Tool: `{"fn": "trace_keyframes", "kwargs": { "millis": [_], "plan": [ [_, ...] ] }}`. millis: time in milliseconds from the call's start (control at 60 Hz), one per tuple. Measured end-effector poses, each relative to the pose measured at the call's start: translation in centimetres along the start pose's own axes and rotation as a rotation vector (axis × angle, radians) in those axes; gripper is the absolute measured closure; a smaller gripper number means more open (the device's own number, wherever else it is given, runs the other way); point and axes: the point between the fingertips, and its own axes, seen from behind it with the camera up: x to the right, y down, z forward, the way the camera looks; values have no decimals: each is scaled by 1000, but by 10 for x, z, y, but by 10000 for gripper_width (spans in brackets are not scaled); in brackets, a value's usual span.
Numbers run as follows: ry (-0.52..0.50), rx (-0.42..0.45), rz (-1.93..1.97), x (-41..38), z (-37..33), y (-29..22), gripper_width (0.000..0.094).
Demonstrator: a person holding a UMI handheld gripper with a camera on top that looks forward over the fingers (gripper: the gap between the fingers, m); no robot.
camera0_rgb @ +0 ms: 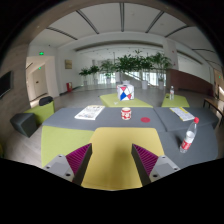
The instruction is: Pour water
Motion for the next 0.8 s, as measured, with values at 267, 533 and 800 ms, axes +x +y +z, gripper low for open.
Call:
{"fn": "trace_keyframes", "kwargs": {
  "millis": [267,533,800],
  "plan": [
    [127,-9,5,125,20,16,126],
    [303,-27,-22,314,68,60,132],
    [400,49,-43,439,111,72,133]
  ]
}}
